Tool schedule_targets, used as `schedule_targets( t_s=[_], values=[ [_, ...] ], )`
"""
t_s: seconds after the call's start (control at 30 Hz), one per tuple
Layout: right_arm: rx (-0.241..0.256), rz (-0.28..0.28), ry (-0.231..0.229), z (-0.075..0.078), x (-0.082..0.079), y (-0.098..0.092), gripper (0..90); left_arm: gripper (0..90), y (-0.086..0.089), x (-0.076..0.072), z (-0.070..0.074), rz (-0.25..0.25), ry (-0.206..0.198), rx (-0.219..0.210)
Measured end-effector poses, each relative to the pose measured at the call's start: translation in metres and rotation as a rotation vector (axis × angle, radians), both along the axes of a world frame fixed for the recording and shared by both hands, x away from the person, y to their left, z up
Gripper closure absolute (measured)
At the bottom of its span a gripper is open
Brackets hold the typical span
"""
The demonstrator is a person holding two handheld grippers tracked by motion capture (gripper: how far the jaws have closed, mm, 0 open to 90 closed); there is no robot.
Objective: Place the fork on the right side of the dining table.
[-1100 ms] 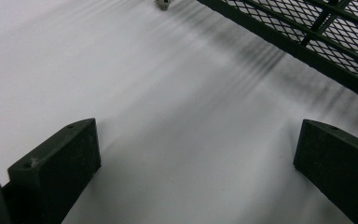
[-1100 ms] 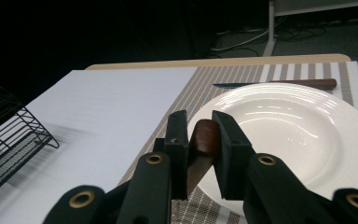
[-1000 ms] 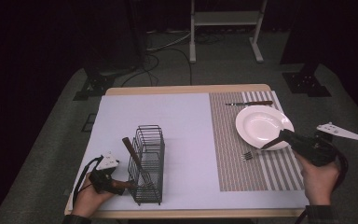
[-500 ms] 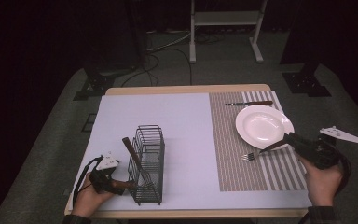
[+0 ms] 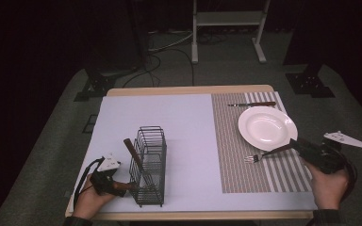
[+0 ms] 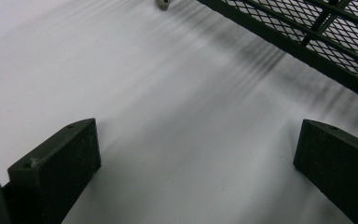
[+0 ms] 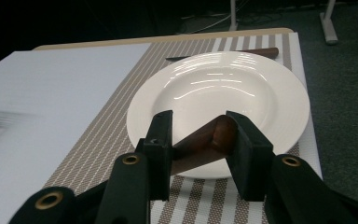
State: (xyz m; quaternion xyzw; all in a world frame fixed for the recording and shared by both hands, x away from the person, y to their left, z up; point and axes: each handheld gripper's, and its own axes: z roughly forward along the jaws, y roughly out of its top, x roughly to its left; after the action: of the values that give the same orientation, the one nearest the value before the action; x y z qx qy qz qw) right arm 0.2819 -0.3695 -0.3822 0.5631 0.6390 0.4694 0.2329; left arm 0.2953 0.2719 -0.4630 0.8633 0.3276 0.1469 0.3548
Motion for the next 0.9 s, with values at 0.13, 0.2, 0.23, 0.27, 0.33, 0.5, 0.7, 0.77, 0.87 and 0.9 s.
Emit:
schedule_targets(
  t_s=[0.13, 0.2, 0.23, 0.27, 0.33, 0.5, 0.7, 0.77, 0.87, 0.9],
  values=[
    [-0.009, -0.01, 0.006, -0.003, -0.001, -0.002, 60.0, 0.0, 0.0, 0.0, 0.0, -0.001, 0.0, 0.001],
    [-0.011, -0.015, 0.014, -0.005, -0.001, -0.003, 59.4, 0.0, 0.0, 0.0, 0.0, 0.002, 0.0, -0.003],
    [-0.016, -0.017, 0.014, -0.006, -0.001, -0.004, 59.0, 0.0, 0.0, 0.0, 0.0, 0.001, 0.0, -0.002],
    [-0.016, -0.02, 0.019, -0.007, -0.001, -0.004, 58.3, 0.0, 0.0, 0.0, 0.0, 0.001, 0.0, -0.002],
    [-0.018, -0.024, 0.028, -0.009, -0.001, -0.006, 57.4, 0.0, 0.0, 0.0, 0.0, 0.002, 0.0, -0.004],
    [-0.021, -0.035, 0.048, -0.015, -0.001, -0.008, 56.1, 0.0, 0.0, 0.0, 0.0, 0.002, -0.001, -0.002],
    [-0.042, -0.044, 0.064, -0.019, -0.002, -0.008, 54.8, 0.0, 0.0, 0.0, 0.0, 0.002, 0.0, -0.003],
    [-0.04, -0.048, 0.067, -0.02, -0.003, -0.008, 54.7, 0.0, 0.0, 0.0, 0.0, 0.002, -0.001, -0.003],
    [-0.038, -0.052, 0.078, -0.023, -0.003, -0.009, 54.1, 0.0, 0.0, 0.0, 0.0, 0.002, -0.001, -0.003],
    [-0.041, -0.054, 0.079, -0.024, -0.002, -0.01, 53.6, 0.0, 0.0, 0.0, 0.0, 0.002, -0.001, -0.003]
  ],
)
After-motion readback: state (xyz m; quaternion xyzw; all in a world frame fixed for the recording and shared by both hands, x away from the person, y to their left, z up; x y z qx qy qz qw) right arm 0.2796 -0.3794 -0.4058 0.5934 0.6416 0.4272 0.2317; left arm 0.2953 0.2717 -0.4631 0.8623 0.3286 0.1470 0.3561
